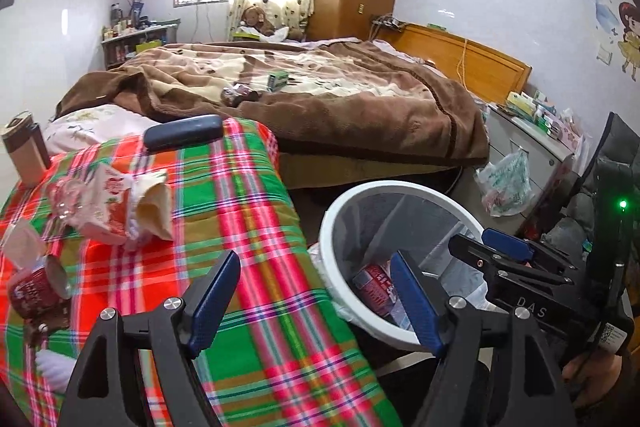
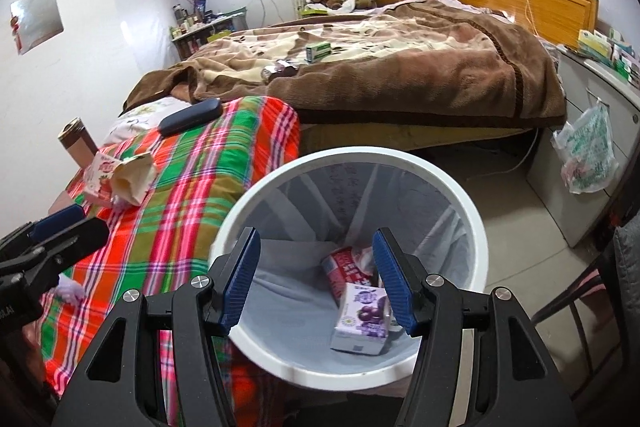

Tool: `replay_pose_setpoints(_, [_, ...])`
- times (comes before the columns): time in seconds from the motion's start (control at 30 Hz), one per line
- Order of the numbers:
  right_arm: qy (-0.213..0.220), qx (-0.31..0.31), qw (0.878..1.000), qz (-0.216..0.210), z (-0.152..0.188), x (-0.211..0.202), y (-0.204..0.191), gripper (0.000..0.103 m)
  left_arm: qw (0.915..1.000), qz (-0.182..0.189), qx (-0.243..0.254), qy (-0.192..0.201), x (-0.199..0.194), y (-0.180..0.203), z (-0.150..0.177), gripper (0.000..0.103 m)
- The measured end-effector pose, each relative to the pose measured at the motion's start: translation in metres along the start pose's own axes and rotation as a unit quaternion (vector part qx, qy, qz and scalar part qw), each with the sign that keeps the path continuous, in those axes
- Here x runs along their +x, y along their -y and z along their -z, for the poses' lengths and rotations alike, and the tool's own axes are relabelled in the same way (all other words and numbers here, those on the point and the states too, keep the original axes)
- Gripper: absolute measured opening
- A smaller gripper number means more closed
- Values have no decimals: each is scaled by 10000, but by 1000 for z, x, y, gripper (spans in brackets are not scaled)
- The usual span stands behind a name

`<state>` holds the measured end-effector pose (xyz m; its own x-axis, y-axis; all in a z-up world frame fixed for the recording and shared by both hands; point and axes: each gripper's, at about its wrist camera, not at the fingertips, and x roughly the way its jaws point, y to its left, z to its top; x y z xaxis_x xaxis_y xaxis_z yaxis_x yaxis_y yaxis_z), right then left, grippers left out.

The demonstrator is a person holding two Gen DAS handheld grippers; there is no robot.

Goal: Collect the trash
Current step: 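Carry the carton and plastic cup over the wastebasket and release both, then return to the bed and grasp the white foam net sleeve with the right gripper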

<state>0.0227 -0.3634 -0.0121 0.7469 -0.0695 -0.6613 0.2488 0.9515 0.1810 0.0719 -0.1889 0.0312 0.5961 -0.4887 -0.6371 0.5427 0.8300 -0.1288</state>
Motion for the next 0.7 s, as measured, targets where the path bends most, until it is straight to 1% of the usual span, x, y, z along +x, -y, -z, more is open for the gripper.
replay_pose_setpoints(0.07, [17, -59, 10000, -48, 1, -1, -6, 60, 9999, -134, 18, 62, -7, -6, 2, 77])
replay_pose_setpoints(0.2, [43, -157, 9997, -169, 2, -3, -18, 60, 9997, -188, -111, 93, -20, -22, 7, 77])
replay_pose_setpoints(0.3, [41, -237, 9993, -280, 3, -3, -29, 60, 9990, -381, -185, 132, -30, -37, 11, 77])
replay_pose_setpoints(0.47, [25, -396, 9984, -393, 6, -2, -50, 60, 9977, -575, -288, 190, -43, -57, 17, 77])
replay_pose_setpoints(0.7, [-24, -624, 9956, -703, 9, 2, -81, 60, 9946, -912, -449, 225, -62, -91, 28, 77])
